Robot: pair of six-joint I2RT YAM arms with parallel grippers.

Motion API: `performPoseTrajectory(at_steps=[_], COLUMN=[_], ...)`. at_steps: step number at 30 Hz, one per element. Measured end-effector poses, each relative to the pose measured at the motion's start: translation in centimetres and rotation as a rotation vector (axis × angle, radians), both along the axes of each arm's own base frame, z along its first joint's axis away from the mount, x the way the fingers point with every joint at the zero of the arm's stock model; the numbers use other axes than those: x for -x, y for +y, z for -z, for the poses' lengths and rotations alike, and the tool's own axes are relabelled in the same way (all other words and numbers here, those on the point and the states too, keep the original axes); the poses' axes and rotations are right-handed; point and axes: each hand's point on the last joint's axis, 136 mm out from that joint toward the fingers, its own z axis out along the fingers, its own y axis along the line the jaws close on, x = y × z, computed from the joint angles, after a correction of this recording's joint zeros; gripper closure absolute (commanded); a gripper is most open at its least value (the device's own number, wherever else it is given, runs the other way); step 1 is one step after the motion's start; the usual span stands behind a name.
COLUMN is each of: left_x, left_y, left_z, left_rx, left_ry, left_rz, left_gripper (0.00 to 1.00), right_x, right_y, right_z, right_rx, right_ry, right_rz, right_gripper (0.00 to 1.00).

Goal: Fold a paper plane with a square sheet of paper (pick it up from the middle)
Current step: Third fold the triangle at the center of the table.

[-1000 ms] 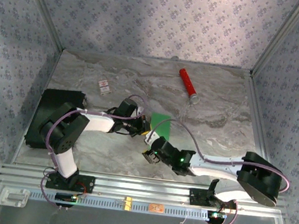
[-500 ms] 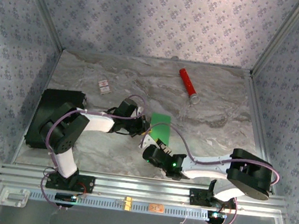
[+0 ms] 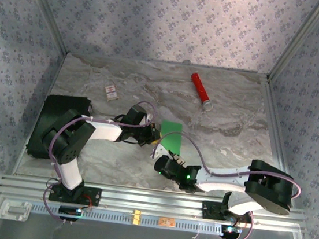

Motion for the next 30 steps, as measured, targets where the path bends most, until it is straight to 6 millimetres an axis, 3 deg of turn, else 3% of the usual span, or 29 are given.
performPoseTrajectory(at_steps=[9, 15, 19, 25, 30], left_x=[0.0, 0.0, 0.0, 0.0, -0.5], left_y=[0.0, 0.0, 0.0, 0.6, 1.9], left_z=[0.0, 0.0, 0.0, -0.4, -2.0], left_rx=[0.0, 0.0, 0.0, -0.026, -0.057], left_ry=[0.0, -0.001, 0.0, -0.01, -0.052], left_rz=[0.0, 0.0, -0.001, -0.013, -0.052], left_gripper=[0.96, 0.95, 0.87, 0.6, 0.52], right_x=[0.0, -0.1, -0.2, -0.1, -0.4], right_y=[0.1, 0.1, 0.0, 0.3, 0.8], right_z=[-0.1, -0.1, 0.0, 0.2, -0.1], right_rx=[-0.01, -0.015, -0.019, -0.064, -0.18], right_ry=[0.002, 0.002, 0.009, 0.075, 0.192], right_rz=[0.005, 0.008, 0.011, 0.002, -0.005], right_gripper=[0.8, 0.9, 0.94, 0.95, 0.94])
